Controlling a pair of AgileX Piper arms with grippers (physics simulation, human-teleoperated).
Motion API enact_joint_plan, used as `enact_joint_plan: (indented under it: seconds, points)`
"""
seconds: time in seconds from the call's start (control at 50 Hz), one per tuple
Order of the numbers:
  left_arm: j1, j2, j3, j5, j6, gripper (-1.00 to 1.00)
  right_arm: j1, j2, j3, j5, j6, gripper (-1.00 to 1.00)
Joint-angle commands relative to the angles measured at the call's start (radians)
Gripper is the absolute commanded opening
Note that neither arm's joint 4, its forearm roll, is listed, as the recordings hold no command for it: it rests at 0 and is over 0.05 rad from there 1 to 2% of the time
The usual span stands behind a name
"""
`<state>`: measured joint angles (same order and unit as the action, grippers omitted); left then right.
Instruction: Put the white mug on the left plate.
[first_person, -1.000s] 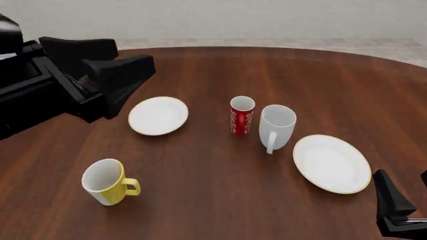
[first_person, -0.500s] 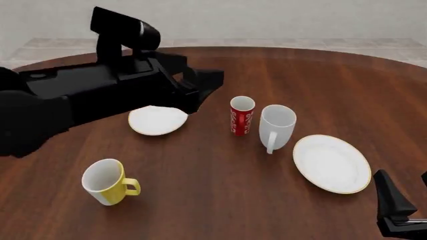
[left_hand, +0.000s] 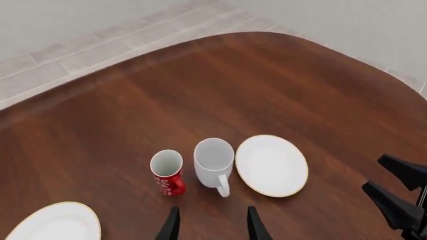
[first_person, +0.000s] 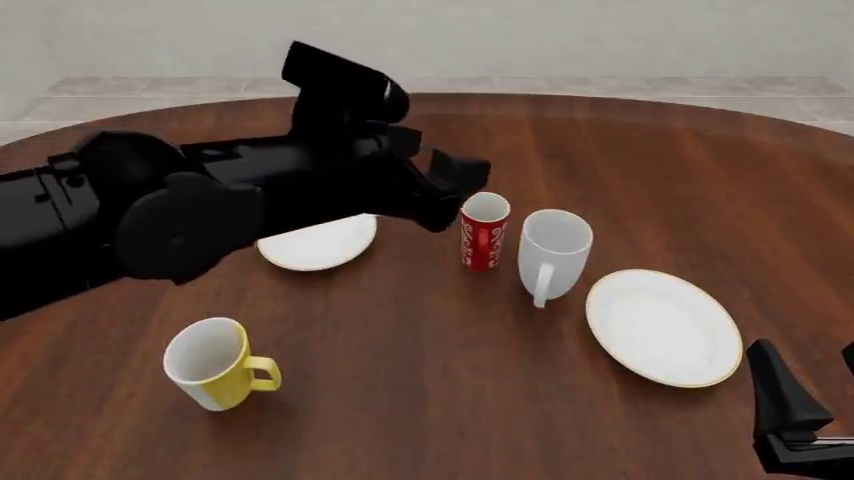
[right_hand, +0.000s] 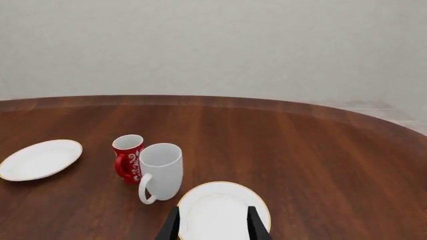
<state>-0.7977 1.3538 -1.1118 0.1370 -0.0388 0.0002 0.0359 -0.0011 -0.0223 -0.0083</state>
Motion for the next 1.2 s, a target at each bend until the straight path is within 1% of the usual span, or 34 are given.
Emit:
enact_joint_plan:
  seconds: [0.02, 0.1, 0.18, 0.22, 0.26, 0.4, 0.46, 0.72, 0.86, 1.2]
  points:
    - [-0.021, 0.087, -0.017, -0.042, 0.019, 1.00, 0.000, 0.002, 0.000, -0.002, 0.001, 1.00]
    - [-0.035, 0.120, -0.018, -0.057, 0.014, 1.00, 0.000, -0.001, -0.001, 0.001, 0.002, 1.00]
    - [-0.043, 0.139, -0.009, -0.082, 0.035, 1.00, -0.001, -0.002, -0.001, 0.003, 0.002, 1.00]
    - [-0.056, 0.166, -0.013, -0.083, 0.021, 1.00, -0.001, -0.002, -0.001, 0.002, 0.002, 1.00]
    - [-0.064, 0.176, -0.013, -0.094, 0.026, 1.00, 0.000, -0.001, -0.001, 0.002, 0.002, 1.00]
    - [-0.066, 0.206, -0.048, -0.089, 0.020, 1.00, 0.000, 0.006, -0.001, -0.005, 0.002, 1.00]
    - [-0.069, 0.212, -0.059, -0.092, 0.028, 1.00, 0.000, 0.005, -0.001, -0.004, 0.002, 1.00]
    - [-0.076, 0.294, -0.100, -0.124, 0.036, 1.00, 0.001, 0.005, 0.000, -0.005, 0.004, 1.00]
    - [-0.074, 0.341, -0.118, -0.140, 0.035, 1.00, 0.000, -0.001, 0.001, -0.001, 0.006, 1.00]
    - [-0.079, 0.399, -0.155, -0.153, 0.031, 1.00, 0.000, -0.001, 0.001, -0.001, 0.009, 1.00]
